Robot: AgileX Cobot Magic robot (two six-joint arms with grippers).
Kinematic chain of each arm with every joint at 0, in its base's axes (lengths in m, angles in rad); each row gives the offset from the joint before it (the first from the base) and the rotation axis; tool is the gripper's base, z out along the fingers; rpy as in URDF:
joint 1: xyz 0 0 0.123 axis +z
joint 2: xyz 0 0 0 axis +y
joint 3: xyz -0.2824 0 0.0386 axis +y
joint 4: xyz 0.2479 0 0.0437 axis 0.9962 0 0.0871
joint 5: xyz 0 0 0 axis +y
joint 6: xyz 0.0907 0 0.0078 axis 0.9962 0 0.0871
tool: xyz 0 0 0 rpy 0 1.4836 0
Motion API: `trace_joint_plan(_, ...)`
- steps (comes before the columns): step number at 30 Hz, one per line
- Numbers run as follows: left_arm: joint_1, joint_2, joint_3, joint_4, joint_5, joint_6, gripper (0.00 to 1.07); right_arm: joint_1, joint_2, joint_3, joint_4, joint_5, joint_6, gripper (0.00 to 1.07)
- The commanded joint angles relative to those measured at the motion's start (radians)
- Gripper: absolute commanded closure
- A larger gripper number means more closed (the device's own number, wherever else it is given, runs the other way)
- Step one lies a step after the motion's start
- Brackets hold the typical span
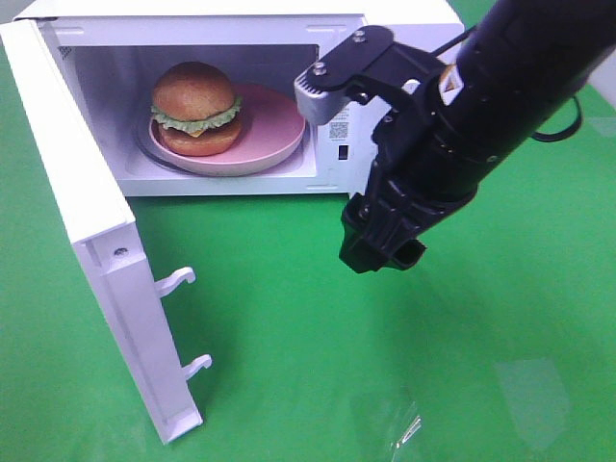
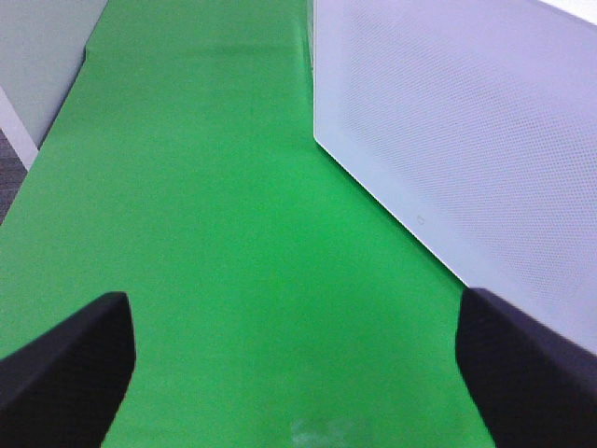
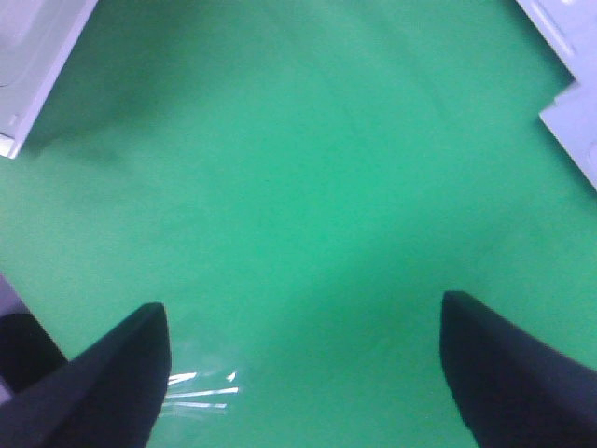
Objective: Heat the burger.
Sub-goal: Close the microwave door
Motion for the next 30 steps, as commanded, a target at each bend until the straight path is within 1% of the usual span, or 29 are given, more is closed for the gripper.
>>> trace_joint_plan(1, 0.004, -0.021, 0.003, -0.009, -0.016, 0.002, 0.21, -0.019, -0.059, 0.032, 0.000, 0.021, 0.074, 0.30)
trace_joint_plan(2, 0.004, -0.021, 0.003, -0.009, -0.016, 0.002, 0.21, -0.045, -0.103, 0.056, 0.000, 0.040, 0.112, 0.31)
trace_joint_plan(3, 0.004, -0.021, 0.003, -0.009, -0.016, 0.002, 0.21, -0.045, -0.103, 0.056, 0.000, 0.040, 0.112, 0.31)
trace_joint_plan(4, 0.004, -0.021, 0.003, -0.009, -0.016, 0.002, 0.21, -0.081, -0.134, 0.069, 0.000, 0.067, 0.135, 0.31)
trace_joint_plan(5, 0.004, -0.021, 0.003, -0.009, -0.016, 0.002, 0.21, -0.081, -0.134, 0.069, 0.000, 0.067, 0.135, 0.31)
trace_joint_plan(6, 0.004, -0.021, 0.003, -0.009, -0.016, 0.002, 0.21, -0.120, -0.165, 0.075, 0.000, 0.102, 0.153, 0.31)
trace_joint_plan(7, 0.004, -0.021, 0.003, -0.009, -0.016, 0.002, 0.21, -0.120, -0.165, 0.075, 0.000, 0.102, 0.153, 0.31)
trace_joint_plan(9, 0.004, -0.021, 0.003, -0.009, -0.016, 0.002, 0.21, -0.208, -0.205, 0.075, -0.009, 0.159, 0.196, 0.31)
trace_joint_plan(12, 0.004, -0.021, 0.003, -0.009, -0.016, 0.002, 0.21, -0.227, -0.212, 0.075, -0.009, 0.168, 0.205, 0.31)
trace_joint_plan(13, 0.004, -0.021, 0.003, -0.009, -0.016, 0.002, 0.21, -0.272, -0.230, 0.075, -0.009, 0.203, 0.236, 0.31)
trace_joint_plan(14, 0.004, -0.021, 0.003, -0.009, -0.016, 0.002, 0.21, -0.272, -0.230, 0.075, -0.009, 0.203, 0.236, 0.31)
trace_joint_plan(15, 0.004, -0.021, 0.003, -0.009, -0.016, 0.002, 0.21, -0.299, -0.252, 0.077, -0.009, 0.228, 0.256, 0.31)
trace_joint_plan(16, 0.004, -0.021, 0.003, -0.009, -0.016, 0.002, 0.21, -0.299, -0.252, 0.077, -0.009, 0.228, 0.256, 0.31)
trace_joint_plan(17, 0.004, -0.021, 0.003, -0.009, -0.016, 0.002, 0.21, -0.312, -0.282, 0.079, -0.009, 0.262, 0.263, 0.31)
trace_joint_plan(20, 0.004, -0.021, 0.003, -0.009, -0.016, 0.002, 0.21, -0.314, -0.345, 0.094, -0.009, 0.336, 0.285, 0.31)
trace_joint_plan(23, 0.004, -0.021, 0.003, -0.009, -0.016, 0.002, 0.21, -0.314, -0.358, 0.101, -0.011, 0.355, 0.292, 0.31)
trace_joint_plan(26, 0.004, -0.021, 0.003, -0.009, -0.016, 0.002, 0.21, -0.314, -0.435, 0.147, -0.014, 0.386, 0.304, 0.31)
trace_joint_plan(27, 0.004, -0.021, 0.003, -0.009, -0.016, 0.002, 0.21, -0.314, -0.435, 0.147, -0.014, 0.386, 0.304, 0.31)
trace_joint_plan(29, 0.004, -0.021, 0.003, -0.009, -0.016, 0.002, 0.21, -0.314, -0.521, 0.199, -0.013, 0.387, 0.304, 0.31)
trace_joint_plan(30, 0.004, -0.021, 0.003, -0.009, -0.016, 0.002, 0.21, -0.314, -0.521, 0.199, -0.013, 0.387, 0.304, 0.31)
